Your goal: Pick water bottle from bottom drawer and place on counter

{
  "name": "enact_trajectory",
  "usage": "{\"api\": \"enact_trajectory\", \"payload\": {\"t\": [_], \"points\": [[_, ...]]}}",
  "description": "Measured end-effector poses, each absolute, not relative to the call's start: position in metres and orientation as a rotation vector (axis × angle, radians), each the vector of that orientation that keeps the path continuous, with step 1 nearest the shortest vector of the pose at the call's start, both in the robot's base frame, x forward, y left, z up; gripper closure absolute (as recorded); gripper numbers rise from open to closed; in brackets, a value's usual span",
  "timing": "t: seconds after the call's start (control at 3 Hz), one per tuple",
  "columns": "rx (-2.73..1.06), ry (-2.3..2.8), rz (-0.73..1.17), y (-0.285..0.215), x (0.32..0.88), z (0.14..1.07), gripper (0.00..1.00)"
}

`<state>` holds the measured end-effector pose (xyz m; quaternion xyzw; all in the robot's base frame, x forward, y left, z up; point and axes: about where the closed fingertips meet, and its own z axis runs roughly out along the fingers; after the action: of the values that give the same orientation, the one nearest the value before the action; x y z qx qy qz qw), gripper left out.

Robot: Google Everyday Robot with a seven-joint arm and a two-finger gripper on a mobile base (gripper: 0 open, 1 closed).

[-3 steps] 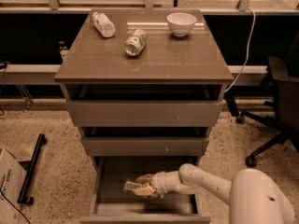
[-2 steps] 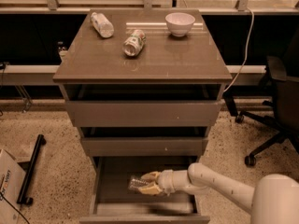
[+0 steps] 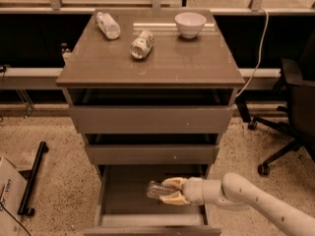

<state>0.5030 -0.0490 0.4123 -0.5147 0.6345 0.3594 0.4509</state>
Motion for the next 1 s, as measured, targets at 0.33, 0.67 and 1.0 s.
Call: {"api": "enact_trajectory", "payload": {"t": [0.33, 0.67, 1.0], "points": [[-1.322, 1.465, 0.829, -0.069, 0.486, 0.46, 1.0], [-1.378, 1.385, 0.747, -0.084, 0.47, 0.505, 1.0], [-1.433, 1.311, 0.648, -0.097, 0.457, 0.549, 1.0]]}}
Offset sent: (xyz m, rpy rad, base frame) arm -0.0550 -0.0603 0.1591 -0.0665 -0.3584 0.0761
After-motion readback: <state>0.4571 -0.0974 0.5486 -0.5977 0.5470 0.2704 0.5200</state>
